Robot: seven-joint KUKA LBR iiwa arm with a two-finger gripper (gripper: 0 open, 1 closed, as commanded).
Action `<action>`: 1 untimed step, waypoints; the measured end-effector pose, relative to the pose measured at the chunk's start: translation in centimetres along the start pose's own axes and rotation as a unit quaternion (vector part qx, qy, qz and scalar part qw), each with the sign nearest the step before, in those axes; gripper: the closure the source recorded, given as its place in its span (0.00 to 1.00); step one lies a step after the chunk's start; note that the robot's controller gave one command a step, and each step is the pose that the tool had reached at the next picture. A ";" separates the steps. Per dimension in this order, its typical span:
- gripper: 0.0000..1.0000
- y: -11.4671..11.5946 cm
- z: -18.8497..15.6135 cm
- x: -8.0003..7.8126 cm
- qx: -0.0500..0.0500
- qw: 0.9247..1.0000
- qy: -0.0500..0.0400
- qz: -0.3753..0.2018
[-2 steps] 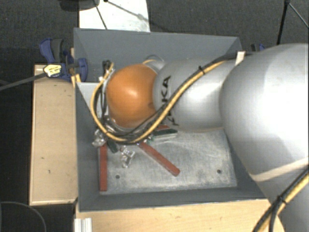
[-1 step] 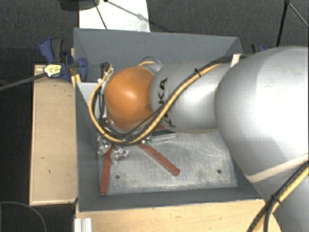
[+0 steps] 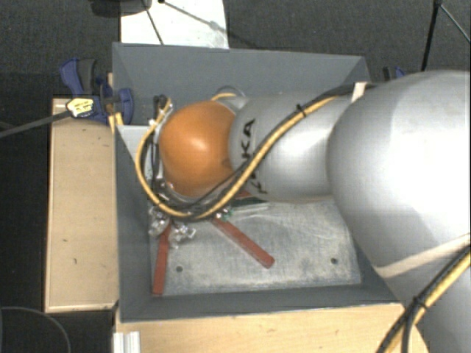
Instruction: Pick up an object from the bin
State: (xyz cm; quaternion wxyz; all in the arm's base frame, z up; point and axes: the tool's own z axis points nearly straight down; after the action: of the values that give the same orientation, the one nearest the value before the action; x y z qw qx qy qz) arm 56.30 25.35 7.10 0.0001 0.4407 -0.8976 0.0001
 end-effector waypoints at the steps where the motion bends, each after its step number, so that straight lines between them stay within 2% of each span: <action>1: 1.00 0.1 -0.4 0.1 -0.001 1.000 0.001 0.001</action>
Offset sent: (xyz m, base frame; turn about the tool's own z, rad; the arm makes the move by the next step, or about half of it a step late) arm 0.0001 -0.0002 0.0751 0.0000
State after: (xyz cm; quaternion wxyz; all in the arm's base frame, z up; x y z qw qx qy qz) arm 56.17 25.30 7.51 0.0015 0.4403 -0.8979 -0.0003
